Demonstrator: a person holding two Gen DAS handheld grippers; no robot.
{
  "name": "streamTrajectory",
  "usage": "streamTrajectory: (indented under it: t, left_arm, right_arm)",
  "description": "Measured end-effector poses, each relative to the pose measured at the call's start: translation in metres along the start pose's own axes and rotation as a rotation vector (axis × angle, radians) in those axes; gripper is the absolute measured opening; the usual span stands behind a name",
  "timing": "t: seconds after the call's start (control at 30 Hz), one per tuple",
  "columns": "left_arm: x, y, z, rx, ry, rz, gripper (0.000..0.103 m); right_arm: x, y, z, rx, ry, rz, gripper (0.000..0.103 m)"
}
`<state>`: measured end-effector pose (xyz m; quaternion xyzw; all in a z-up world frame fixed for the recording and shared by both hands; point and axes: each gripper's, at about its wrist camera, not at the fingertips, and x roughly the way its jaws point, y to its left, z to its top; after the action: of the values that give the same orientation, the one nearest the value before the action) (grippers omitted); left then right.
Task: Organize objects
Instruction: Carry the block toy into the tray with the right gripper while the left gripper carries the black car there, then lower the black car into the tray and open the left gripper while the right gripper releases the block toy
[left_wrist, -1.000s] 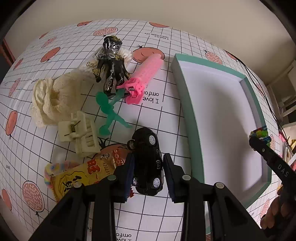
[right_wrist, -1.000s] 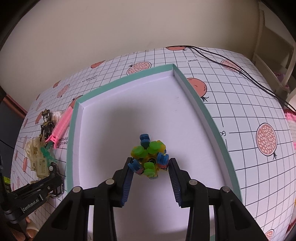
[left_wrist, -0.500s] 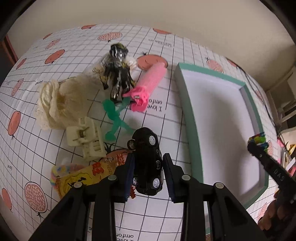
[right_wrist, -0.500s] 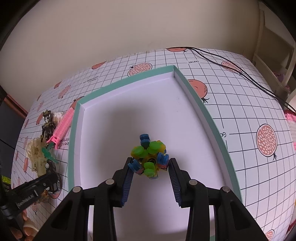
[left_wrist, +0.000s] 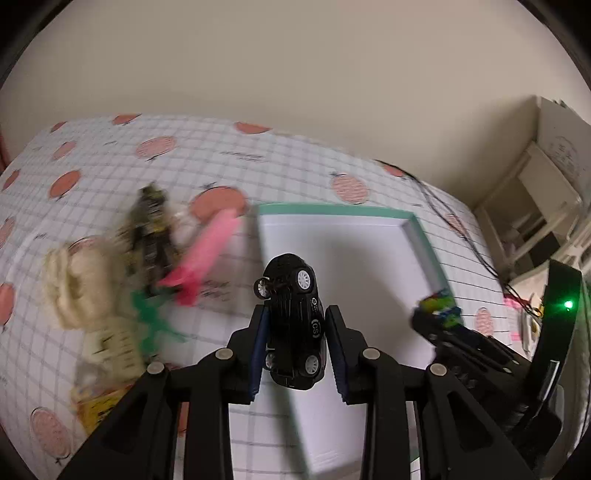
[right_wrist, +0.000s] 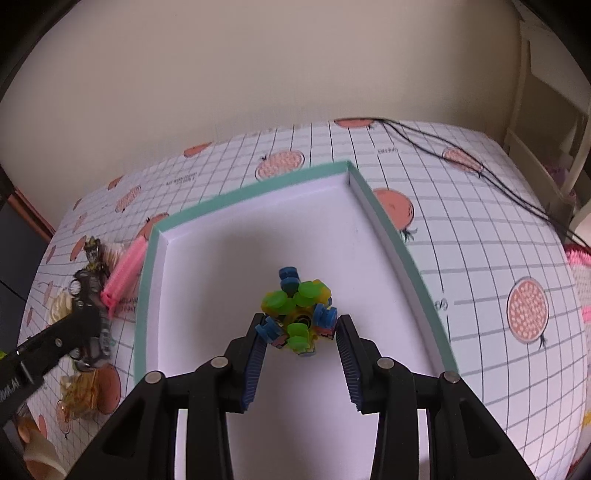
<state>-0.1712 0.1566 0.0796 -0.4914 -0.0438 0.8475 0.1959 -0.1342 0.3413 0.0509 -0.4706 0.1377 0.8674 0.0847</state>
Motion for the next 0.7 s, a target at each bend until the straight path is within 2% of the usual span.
streamTrajectory:
  t: [0.17,0.7]
  left_arm:
    - [0.019,-0.013,0.008,0.014,0.008,-0.024,0.033]
    - [0.070,-0.011,0.026,-0.028,0.030,-0.039,0.033]
  right_arm:
    - [0.006,-0.005,0.008,-0.005,-0.026,-0.008,0.041]
    - [0.038,-0.021,0.018,0.021,-0.028,-0.018,0.041]
